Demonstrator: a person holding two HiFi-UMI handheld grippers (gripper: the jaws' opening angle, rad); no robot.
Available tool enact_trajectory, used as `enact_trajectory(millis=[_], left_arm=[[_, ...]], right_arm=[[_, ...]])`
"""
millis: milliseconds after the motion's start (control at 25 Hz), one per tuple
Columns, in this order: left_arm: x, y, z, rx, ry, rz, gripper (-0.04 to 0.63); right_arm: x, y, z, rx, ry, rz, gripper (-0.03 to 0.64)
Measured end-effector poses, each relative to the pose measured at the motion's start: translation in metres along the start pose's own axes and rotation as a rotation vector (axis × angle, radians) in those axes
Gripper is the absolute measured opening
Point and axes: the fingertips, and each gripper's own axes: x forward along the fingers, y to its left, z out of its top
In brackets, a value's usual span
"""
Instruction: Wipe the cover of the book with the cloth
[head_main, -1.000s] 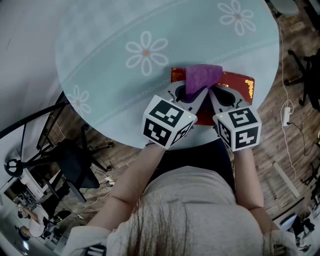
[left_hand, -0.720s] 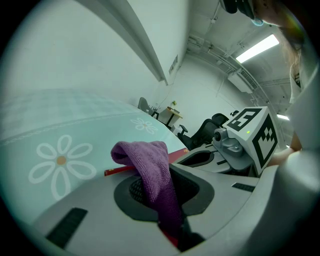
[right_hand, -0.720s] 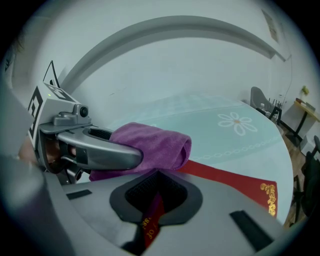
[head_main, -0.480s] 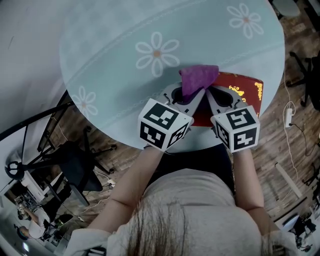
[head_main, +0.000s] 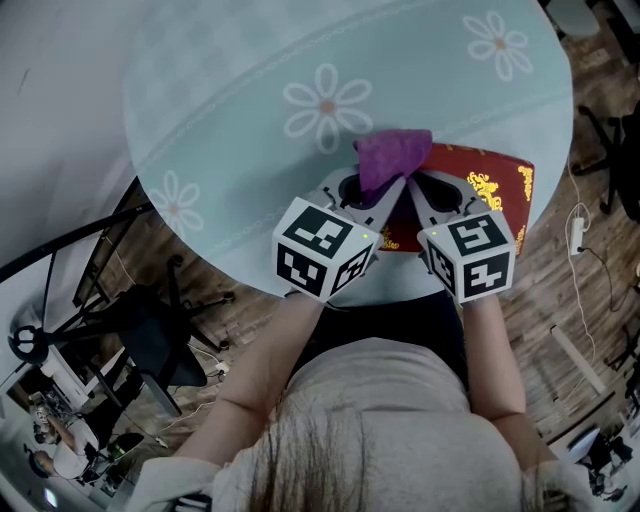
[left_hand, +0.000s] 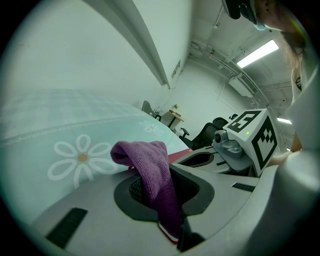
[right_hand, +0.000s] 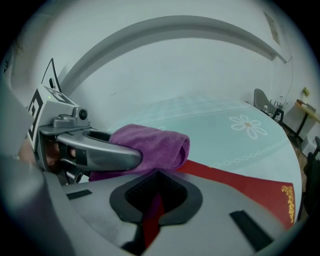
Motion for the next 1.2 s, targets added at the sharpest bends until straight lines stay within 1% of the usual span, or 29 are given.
enact_trajectory(millis=[440,640,880,1000,1200], left_arm=[[-0.014,0.008,-0.005,0.0,-0.005,-0.005,0.063],[-0.023,0.001,0.0,-0.043,-0.054,-0.024,0.063],[-0.028,-0.011,0.006,-0.042,-0.088,-0.019,0.063],[-0.03,-0.021,0.01,-0.05,-0.11,-0.028,0.063],[-0.028,-0.042,0.016,-0.047,-0.143,-0.015,0.063]], right_arm=[[0.003,0.016,0.001,0.003,-0.029,-0.001,0.023],[-0.003,0.022,0.004,-0.004,-0.065,0.017,0.025],[-0.015,0.02,0.005,-0.018,-0.098,0.015,0.025],[-0.025,0.018,0.004,-0.01,-0.131,0.034,0.025],[-0.049,0.002,-0.001,-0.029,-0.15,0.034,0.025]])
